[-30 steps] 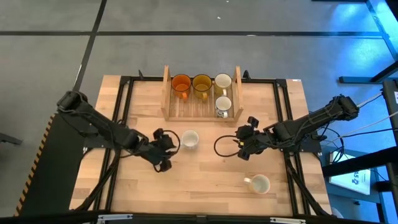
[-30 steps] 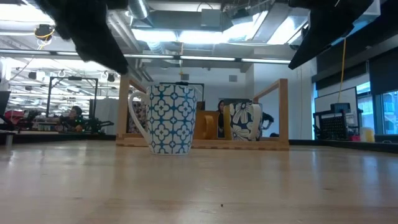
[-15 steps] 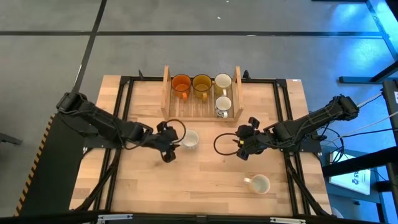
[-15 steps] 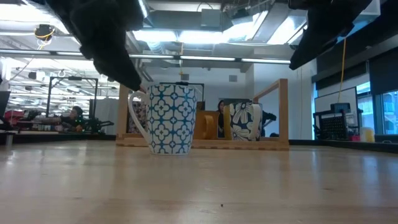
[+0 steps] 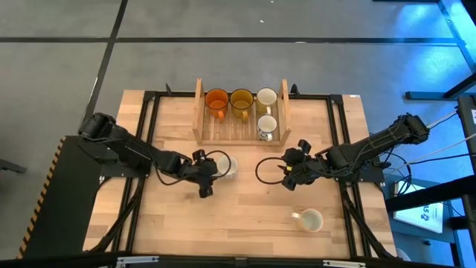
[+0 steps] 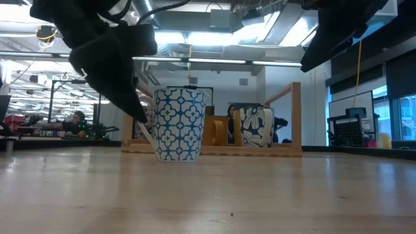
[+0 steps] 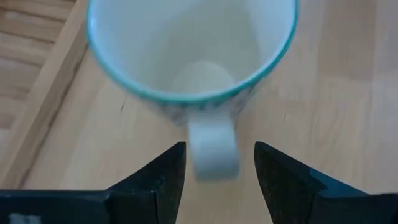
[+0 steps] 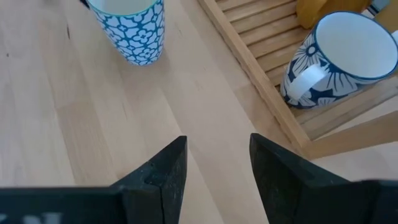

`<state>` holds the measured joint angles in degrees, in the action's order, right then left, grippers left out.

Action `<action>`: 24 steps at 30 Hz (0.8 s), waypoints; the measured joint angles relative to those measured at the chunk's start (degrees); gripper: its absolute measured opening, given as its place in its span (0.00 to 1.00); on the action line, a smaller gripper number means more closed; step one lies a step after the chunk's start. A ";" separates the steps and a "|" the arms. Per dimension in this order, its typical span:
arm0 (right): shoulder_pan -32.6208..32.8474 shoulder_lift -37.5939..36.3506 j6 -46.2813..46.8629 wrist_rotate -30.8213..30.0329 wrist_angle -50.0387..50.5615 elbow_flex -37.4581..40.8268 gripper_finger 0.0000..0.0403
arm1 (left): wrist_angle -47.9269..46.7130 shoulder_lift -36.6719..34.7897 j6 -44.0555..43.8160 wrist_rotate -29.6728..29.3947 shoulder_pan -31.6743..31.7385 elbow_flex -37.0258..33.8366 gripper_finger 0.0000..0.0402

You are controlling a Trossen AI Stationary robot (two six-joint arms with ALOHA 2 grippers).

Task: Place coffee mugs
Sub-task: Put the light blue mug on the shelf

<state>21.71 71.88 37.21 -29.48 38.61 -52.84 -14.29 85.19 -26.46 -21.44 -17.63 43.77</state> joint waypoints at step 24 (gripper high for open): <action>0.00 0.00 -2.76 -8.29 0.20 0.00 0.40 | 0.90 0.04 -13.50 -3.86 0.52 4.91 0.15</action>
<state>21.71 71.88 34.45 -37.77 38.81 -52.84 -13.39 85.23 -39.96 -25.30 -17.10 48.68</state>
